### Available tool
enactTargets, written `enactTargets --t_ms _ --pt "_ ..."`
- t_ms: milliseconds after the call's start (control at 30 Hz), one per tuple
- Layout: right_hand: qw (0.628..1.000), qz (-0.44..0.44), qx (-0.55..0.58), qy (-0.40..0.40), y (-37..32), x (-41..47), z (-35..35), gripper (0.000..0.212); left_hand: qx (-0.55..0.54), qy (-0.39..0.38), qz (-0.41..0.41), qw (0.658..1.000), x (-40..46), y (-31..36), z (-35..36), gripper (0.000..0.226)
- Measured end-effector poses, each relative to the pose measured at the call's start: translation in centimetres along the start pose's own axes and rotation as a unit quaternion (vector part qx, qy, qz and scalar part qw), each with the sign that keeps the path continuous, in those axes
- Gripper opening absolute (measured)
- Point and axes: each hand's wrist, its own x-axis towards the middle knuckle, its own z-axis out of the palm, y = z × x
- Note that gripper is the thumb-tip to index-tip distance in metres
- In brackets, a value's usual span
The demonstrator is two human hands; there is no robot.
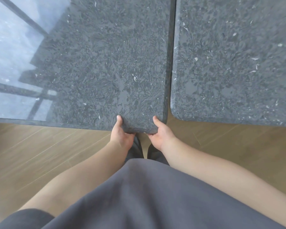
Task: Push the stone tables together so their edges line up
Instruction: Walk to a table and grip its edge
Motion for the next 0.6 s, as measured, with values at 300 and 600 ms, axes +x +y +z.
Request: enactTargets --t_ms 300,600 --pt "1.0 0.023 -0.018 -0.002 -0.7 0.2 -0.4 0.02 -0.018 0.052 -0.015 0.998 -1.9 0.0 1.4 0.07" --pt "0.997 0.043 -0.053 -0.022 -1.4 0.5 -0.7 0.033 0.018 0.058 0.031 0.998 -1.4 -0.5 1.8 0.054"
